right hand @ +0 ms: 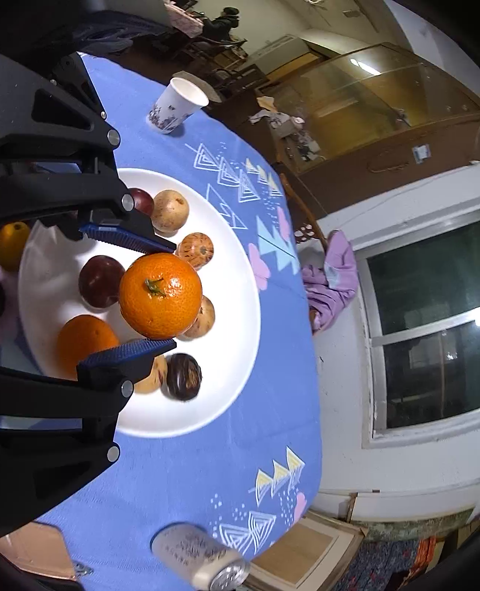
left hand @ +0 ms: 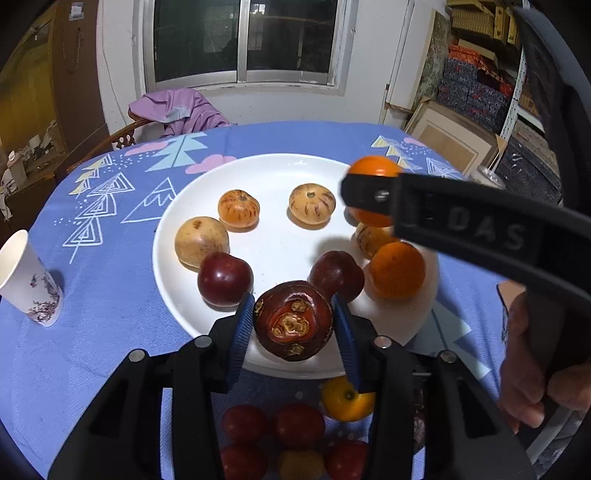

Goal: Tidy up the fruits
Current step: 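Lower both fruits onto the white plate and open both tools, then move the left tool back and grasp the yellow round fruit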

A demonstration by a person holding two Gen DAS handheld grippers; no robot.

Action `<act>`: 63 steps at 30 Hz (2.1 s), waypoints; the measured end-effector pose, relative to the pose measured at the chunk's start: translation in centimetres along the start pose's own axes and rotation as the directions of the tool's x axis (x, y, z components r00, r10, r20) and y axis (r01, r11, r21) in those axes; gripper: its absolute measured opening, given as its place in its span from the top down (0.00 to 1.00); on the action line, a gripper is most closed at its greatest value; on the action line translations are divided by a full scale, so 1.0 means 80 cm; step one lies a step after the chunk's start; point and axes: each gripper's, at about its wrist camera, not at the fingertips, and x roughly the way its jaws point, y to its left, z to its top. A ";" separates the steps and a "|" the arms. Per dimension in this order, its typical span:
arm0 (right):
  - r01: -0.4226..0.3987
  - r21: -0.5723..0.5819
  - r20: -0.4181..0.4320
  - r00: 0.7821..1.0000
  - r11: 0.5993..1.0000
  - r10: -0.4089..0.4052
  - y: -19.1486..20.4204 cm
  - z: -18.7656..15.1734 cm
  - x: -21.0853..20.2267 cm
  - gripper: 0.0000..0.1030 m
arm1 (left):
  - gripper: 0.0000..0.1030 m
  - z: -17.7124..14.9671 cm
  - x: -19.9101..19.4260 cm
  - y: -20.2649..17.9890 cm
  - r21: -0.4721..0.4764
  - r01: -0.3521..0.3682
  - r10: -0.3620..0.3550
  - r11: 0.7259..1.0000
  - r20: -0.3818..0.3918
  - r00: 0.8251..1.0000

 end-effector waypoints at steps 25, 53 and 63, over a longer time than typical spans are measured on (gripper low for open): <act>-0.062 -0.019 0.202 0.977 0.998 0.064 0.014 0.008 -0.146 0.38 | 0.30 -0.034 -0.115 0.048 -0.080 -0.075 0.087 0.994 0.159 0.983; 0.100 -0.067 0.113 0.989 0.993 -0.092 -0.003 -0.169 -0.167 0.27 | 0.41 -0.182 -0.118 0.059 0.005 -0.111 0.111 0.994 0.017 0.994; 0.098 -0.072 0.081 0.992 0.993 -0.092 -0.001 -0.173 -0.159 0.27 | 0.62 -0.177 -0.111 0.060 -0.009 -0.047 0.047 0.999 0.007 0.999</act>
